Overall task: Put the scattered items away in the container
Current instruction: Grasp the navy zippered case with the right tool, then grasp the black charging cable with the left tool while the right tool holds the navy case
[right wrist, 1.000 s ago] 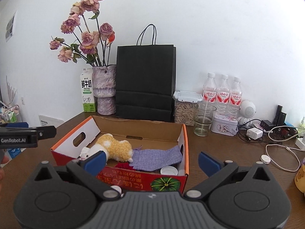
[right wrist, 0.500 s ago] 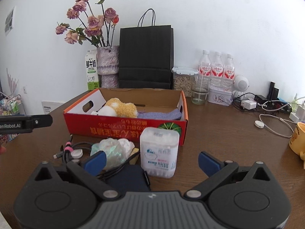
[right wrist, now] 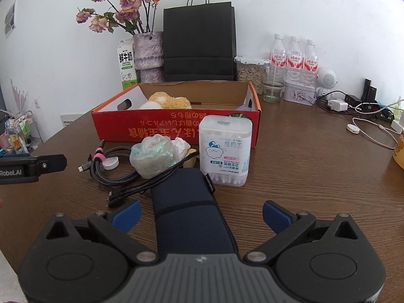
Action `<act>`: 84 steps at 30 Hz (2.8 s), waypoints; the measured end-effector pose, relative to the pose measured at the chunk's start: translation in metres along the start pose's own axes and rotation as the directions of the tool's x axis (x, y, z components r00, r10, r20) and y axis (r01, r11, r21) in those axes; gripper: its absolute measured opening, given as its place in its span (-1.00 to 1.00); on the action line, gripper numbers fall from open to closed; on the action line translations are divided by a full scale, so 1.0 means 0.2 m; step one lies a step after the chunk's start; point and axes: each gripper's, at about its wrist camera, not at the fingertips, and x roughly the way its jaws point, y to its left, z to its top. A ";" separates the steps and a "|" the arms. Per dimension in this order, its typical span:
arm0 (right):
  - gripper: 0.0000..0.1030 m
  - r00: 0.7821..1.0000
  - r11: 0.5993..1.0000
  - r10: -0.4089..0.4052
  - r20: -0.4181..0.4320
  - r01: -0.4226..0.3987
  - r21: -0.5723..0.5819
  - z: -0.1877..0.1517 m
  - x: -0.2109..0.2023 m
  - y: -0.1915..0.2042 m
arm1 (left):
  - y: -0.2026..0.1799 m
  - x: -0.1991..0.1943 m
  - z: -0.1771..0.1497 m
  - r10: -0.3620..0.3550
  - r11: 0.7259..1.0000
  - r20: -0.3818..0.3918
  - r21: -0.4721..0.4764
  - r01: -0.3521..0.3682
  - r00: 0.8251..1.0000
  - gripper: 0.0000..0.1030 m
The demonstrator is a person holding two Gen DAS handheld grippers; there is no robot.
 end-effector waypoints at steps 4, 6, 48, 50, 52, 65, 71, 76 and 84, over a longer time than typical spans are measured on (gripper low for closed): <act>0.98 1.000 1.000 -0.004 -0.025 0.003 -0.027 0.01 0.05 0.02 | 0.01 0.04 -0.01 -0.005 1.000 -0.024 -0.002 0.005 1.000 1.00; 0.97 0.999 0.999 -0.005 -0.040 0.003 -0.037 0.01 0.08 0.03 | 0.01 0.05 -0.02 -0.009 1.000 -0.031 0.001 0.009 0.999 1.00; 0.20 0.999 0.997 0.036 -0.024 -0.037 -0.073 0.01 0.03 -0.04 | -0.05 0.07 0.01 -0.035 0.999 -0.031 0.033 0.036 0.999 1.00; 0.20 1.000 0.998 0.023 -0.008 -0.023 -0.063 0.01 0.00 -0.08 | -0.10 0.07 0.02 -0.061 0.996 -0.029 0.062 0.062 0.998 1.00; 0.20 1.000 0.999 0.011 0.008 -0.011 -0.050 0.01 -0.02 -0.13 | -0.17 0.08 0.02 -0.092 0.992 -0.037 0.089 0.095 0.995 1.00; 0.20 0.998 1.000 0.008 0.059 -0.007 -0.020 0.07 -0.05 -0.38 | -0.59 0.25 0.00 -0.180 0.972 -0.140 0.127 0.198 0.974 0.32; 0.20 0.997 1.000 0.026 0.070 -0.026 -0.007 0.10 -0.01 -0.46 | -0.71 0.33 -0.01 -0.168 0.977 -0.177 0.103 0.188 0.970 0.03; 0.20 0.996 0.999 0.044 0.075 -0.044 -0.003 0.12 0.03 -0.52 | -0.76 0.37 -0.01 -0.142 0.981 -0.193 0.104 0.164 0.971 -0.11; 0.20 0.996 0.997 0.072 0.056 -0.072 0.011 0.12 0.11 -0.58 | -0.82 0.43 0.00 -0.116 0.980 -0.215 0.133 0.147 0.970 -0.37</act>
